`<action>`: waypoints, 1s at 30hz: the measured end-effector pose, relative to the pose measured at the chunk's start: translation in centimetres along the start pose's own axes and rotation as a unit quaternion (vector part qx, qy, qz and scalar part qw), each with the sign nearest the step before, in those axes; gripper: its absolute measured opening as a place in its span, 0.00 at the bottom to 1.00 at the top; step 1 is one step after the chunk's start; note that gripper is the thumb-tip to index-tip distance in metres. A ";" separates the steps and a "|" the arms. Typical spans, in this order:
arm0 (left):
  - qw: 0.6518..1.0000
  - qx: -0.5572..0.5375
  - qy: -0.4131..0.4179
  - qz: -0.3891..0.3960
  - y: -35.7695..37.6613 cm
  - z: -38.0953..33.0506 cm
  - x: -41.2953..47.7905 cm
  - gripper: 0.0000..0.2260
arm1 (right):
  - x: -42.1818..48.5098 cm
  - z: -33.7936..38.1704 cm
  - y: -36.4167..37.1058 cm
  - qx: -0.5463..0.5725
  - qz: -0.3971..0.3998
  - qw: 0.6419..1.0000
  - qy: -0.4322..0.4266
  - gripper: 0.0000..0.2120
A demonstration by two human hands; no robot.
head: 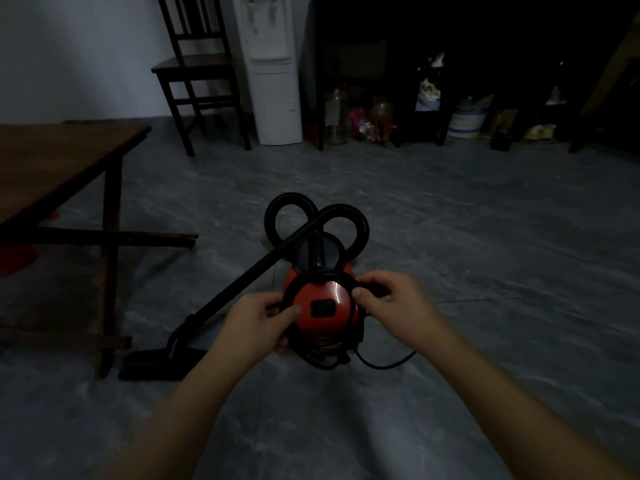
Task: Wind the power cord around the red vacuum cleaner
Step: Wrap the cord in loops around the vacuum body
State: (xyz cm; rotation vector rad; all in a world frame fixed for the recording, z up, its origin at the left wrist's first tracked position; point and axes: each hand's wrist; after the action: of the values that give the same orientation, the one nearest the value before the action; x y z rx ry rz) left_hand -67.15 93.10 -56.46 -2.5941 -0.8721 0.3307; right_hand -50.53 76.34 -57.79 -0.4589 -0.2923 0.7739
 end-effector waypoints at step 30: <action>0.959 -0.270 -0.076 -0.027 1.9 -2.2 -0.1 0.09 | -1.2 -2.5 2.7 0.351 0.050 0.847 0.396 0.11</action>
State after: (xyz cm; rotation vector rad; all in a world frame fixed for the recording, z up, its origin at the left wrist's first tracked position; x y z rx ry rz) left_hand -65.53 91.02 -55.32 -3.0623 -1.2294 0.3145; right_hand -51.89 76.46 -61.35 -0.0620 0.7854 0.6743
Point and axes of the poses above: each hand's wrist, its own x-axis towards the middle knuckle, its own y-axis out of the palm, z = x × y, and after that the axes turned 4 degrees about -x, right-handed
